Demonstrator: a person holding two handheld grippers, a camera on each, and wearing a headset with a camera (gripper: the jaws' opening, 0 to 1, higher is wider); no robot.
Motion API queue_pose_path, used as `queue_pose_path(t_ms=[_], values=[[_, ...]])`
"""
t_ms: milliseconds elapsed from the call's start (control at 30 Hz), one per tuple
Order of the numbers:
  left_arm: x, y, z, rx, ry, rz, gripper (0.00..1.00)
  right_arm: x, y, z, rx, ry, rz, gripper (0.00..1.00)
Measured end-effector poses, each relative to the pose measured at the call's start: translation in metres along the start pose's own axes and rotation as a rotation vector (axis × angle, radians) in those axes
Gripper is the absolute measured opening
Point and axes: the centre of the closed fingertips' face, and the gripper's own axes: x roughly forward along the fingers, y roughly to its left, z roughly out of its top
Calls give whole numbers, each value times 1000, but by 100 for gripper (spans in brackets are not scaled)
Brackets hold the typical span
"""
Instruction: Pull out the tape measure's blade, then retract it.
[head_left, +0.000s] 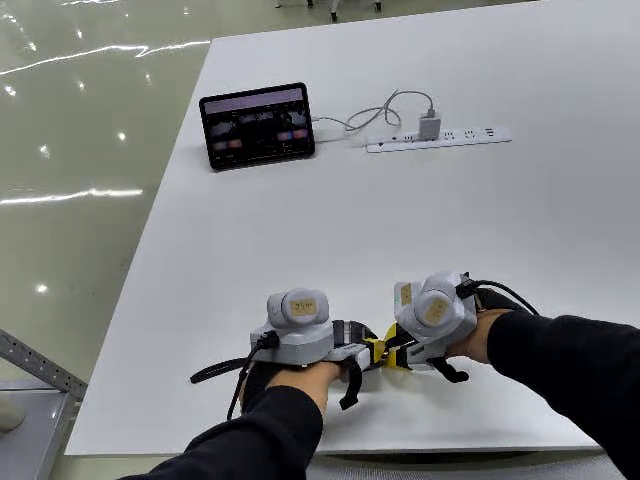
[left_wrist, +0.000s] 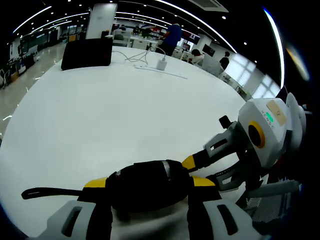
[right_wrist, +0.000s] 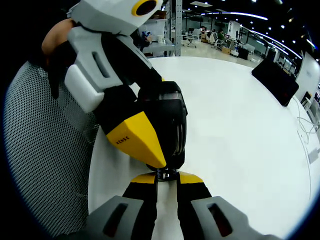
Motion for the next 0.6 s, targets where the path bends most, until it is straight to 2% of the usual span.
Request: queue_pose_path(t_ms=[600], values=[[0, 0, 0, 2, -7, 8, 57, 1, -1, 0, -8, -18, 1, 11]])
